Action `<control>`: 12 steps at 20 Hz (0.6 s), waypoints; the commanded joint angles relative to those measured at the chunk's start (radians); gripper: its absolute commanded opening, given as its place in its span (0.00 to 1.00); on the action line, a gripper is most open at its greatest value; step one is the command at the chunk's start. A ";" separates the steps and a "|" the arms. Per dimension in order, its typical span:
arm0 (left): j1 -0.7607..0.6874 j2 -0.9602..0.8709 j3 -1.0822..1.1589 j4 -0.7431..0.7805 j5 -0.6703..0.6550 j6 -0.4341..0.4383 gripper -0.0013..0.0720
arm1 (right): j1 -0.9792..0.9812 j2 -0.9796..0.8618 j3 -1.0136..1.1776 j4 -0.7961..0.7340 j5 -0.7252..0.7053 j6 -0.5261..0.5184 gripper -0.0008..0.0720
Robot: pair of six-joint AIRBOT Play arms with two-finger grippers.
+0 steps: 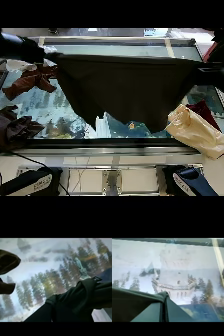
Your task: Fold the shirts.
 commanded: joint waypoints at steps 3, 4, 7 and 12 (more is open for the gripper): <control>-0.001 -0.109 -0.317 0.093 0.357 -0.059 0.04 | -0.001 -0.371 0.006 0.075 -0.217 0.023 0.05; 0.000 -0.153 -0.328 0.155 0.458 -0.130 0.04 | -0.001 -0.440 0.006 0.075 -0.285 0.069 0.05; 0.001 -0.263 -0.328 0.264 0.784 -0.352 0.04 | -0.001 -0.610 0.007 0.073 -0.528 0.214 0.05; 0.001 -0.381 -0.328 0.253 0.962 -0.426 0.04 | -0.001 -0.781 0.007 0.074 -0.774 0.316 0.05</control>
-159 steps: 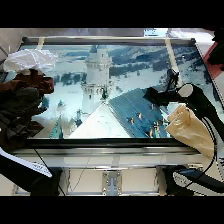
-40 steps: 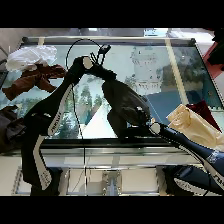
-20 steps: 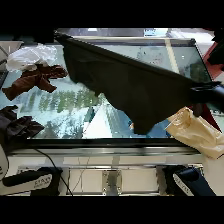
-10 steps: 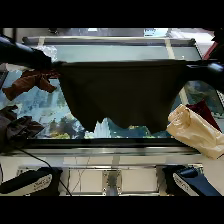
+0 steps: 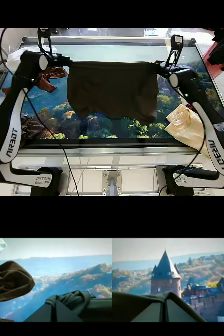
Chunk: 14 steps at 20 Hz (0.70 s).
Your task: Fold the shirts.
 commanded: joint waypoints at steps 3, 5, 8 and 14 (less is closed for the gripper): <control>0.002 -0.085 -0.005 0.024 0.139 -0.074 0.87 | -0.002 -0.122 0.004 0.025 -0.184 0.072 0.54; 0.015 -0.069 0.040 0.028 0.120 -0.061 0.97 | -0.014 -0.100 0.020 0.007 -0.163 0.071 0.54; 0.069 -0.003 0.117 0.035 0.072 -0.041 0.97 | -0.064 -0.006 0.040 -0.071 -0.015 0.068 0.54; 0.231 0.066 0.017 -0.028 -0.183 0.111 0.97 | -0.185 0.230 0.039 -0.180 0.498 -0.052 0.54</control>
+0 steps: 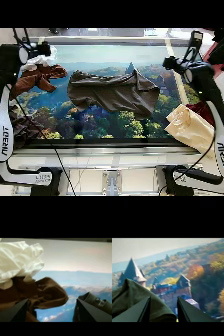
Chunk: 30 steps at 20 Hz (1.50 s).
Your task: Fold the shirts.
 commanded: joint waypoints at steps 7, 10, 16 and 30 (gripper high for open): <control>0.097 -0.058 -0.353 -0.445 0.019 0.078 0.97 | -0.091 0.336 -0.074 0.007 0.411 -0.130 0.54; 0.123 -0.153 -0.309 -0.768 0.010 0.135 0.97 | -0.091 0.388 -0.090 0.134 0.428 -0.223 0.54; 0.180 -0.336 -0.101 -0.932 -0.151 0.134 0.97 | -0.091 0.400 -0.090 0.209 0.428 -0.229 0.54; 0.188 -0.426 -0.048 -0.864 -0.296 0.185 0.97 | -0.090 0.400 -0.090 0.320 0.427 -0.229 0.54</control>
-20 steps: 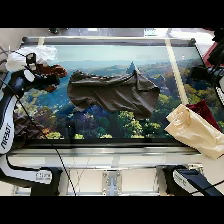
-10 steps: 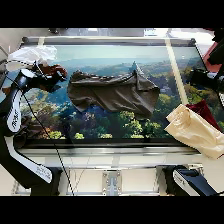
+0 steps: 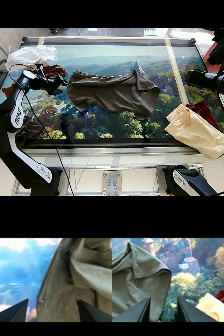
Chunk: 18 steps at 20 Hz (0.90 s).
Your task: Fold the shirts.
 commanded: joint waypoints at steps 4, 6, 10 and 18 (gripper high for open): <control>-0.056 -0.007 0.002 0.071 -0.006 0.021 0.97 | 0.000 0.001 0.000 0.059 -0.002 0.000 0.54; -0.074 -0.009 0.002 0.071 0.003 0.016 0.97 | 0.000 0.001 0.000 0.066 0.000 0.000 0.54; -0.083 -0.009 0.002 0.061 0.002 0.016 0.55 | 0.000 0.001 0.000 0.074 0.000 0.000 0.54; -0.082 -0.008 0.003 -0.074 -0.034 0.115 0.04 | 0.000 0.001 -0.208 0.255 0.184 0.038 0.54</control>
